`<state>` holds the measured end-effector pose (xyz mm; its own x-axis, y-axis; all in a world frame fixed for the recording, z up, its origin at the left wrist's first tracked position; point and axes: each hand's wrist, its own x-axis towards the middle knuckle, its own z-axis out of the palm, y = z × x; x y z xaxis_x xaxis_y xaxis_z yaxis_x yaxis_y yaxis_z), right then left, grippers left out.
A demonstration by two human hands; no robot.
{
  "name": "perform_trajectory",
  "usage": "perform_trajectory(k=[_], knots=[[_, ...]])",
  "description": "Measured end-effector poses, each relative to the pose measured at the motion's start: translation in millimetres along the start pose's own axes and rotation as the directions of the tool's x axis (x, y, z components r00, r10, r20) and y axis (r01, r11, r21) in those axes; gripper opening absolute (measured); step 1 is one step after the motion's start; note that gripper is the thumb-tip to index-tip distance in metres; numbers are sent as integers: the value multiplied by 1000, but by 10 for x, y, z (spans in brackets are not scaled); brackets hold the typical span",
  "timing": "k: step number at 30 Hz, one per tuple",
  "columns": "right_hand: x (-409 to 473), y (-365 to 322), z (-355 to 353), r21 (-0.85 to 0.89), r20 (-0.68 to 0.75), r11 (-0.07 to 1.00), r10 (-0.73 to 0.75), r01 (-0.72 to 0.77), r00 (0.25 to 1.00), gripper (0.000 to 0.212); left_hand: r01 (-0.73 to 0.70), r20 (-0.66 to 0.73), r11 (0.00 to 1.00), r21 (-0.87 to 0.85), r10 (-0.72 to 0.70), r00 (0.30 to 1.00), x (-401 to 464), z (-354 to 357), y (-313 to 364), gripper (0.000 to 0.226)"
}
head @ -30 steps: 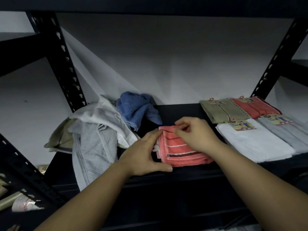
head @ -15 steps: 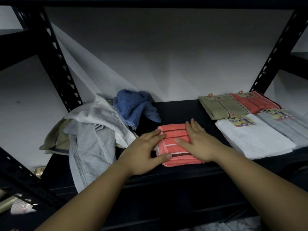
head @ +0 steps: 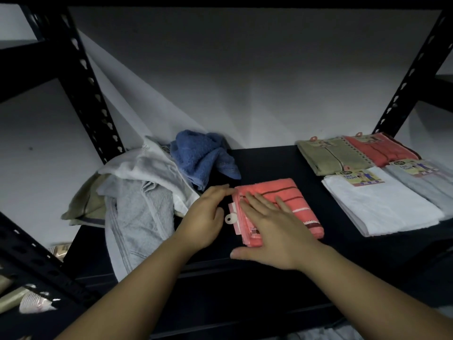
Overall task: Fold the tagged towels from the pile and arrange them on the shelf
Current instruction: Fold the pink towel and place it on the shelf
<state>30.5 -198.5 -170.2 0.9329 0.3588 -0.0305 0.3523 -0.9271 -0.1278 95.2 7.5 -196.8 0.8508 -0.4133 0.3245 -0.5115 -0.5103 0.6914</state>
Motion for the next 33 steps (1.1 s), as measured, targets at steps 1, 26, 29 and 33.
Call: perform_trajectory(k=[1,26,29,33], knots=[[-22,25,-13,1,22,1000,-22,22,1000,131,5,33,1000,5,-6,999,0,-1,-11,71],[-461,1056,-1097,944,-109,326,461,-53,881,44,93,25,800,-593,-96,995,734,160,1184,32],[-512,1311,-1256,998,-68,44,529,53,846,40,145,12,684,-715,-195,981,1042,378,1444,42],[-604,1748,-1285,999,-48,46,498,29,866,36,190,16,552,-812,-304,952,1401,746,1675,33]])
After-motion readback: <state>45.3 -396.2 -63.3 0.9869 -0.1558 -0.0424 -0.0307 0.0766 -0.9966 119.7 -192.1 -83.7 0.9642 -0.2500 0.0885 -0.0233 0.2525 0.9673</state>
